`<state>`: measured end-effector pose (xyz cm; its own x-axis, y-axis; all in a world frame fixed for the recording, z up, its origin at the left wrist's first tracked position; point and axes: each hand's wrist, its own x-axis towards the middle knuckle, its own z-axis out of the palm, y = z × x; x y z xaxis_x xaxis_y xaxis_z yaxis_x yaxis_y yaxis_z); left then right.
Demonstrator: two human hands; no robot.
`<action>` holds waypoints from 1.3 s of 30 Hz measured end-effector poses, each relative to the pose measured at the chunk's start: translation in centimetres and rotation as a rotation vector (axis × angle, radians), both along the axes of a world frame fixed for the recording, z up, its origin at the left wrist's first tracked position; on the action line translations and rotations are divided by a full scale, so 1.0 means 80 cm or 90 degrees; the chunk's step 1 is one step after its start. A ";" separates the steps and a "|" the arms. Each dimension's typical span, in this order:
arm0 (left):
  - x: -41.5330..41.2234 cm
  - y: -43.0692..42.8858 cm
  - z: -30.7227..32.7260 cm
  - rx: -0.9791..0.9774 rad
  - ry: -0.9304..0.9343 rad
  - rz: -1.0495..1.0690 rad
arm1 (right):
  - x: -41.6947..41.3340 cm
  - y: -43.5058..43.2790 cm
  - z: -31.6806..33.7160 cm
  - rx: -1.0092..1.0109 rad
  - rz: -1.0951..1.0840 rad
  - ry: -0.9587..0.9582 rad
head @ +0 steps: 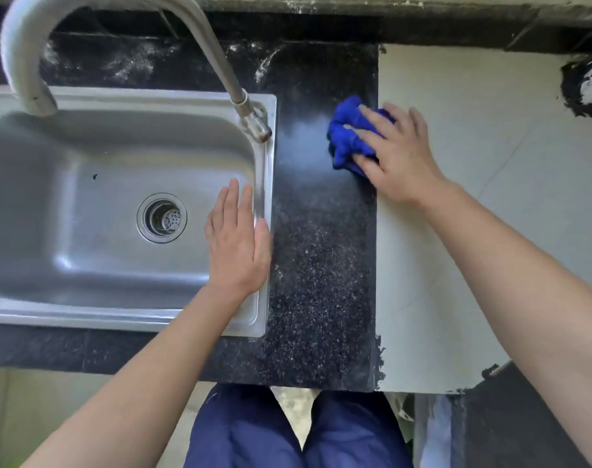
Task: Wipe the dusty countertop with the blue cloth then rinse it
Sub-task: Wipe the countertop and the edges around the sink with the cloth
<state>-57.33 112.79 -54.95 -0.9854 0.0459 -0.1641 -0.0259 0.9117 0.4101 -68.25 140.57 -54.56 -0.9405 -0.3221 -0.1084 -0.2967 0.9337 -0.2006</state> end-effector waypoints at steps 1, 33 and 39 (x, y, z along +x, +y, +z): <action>0.014 -0.011 0.003 -0.023 -0.003 -0.014 | -0.011 -0.008 0.001 0.007 -0.065 0.001; 0.116 -0.068 -0.016 -0.131 -0.037 0.033 | 0.289 -0.126 0.014 -0.063 -0.143 -0.071; 0.130 -0.078 -0.008 -0.074 -0.012 -0.001 | 0.409 -0.173 0.025 -0.081 -0.177 -0.112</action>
